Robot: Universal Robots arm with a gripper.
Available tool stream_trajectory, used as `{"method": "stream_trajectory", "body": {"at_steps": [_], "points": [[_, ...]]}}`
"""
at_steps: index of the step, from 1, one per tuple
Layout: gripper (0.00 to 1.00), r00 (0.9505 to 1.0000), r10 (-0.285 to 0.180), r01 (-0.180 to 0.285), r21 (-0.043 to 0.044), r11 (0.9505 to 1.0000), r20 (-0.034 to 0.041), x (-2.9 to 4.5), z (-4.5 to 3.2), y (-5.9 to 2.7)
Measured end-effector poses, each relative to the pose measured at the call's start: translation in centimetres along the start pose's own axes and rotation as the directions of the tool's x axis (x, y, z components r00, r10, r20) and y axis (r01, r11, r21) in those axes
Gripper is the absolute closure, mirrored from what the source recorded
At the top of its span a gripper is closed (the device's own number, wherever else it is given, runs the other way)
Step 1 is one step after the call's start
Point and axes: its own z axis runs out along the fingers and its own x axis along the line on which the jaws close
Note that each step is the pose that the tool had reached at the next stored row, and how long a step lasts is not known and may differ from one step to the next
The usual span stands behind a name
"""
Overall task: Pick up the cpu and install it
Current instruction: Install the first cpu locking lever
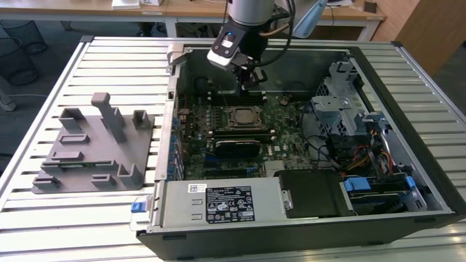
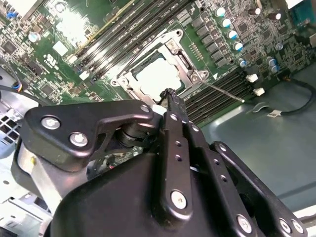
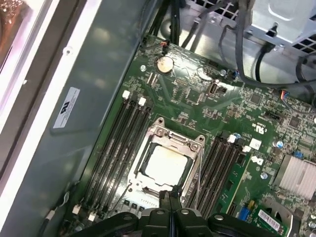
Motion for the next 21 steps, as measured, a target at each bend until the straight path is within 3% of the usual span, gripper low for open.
{"method": "stream_trajectory", "body": {"at_steps": [8,15,18,21], "points": [[0.89,0.9982,-0.059,0.059,-0.0008,0.9982,-0.0007,0.08,0.01,-0.19],[0.89,0.9960,-0.090,0.090,-0.0012,0.9960,-0.0010,0.50,0.04,-1.19],[0.89,0.9903,-0.139,0.139,-0.0017,0.9903,-0.0014,0.51,0.06,-1.20],[0.89,0.9815,-0.192,0.192,-0.0022,0.9815,-0.0019,0.51,0.10,-1.21]]}}
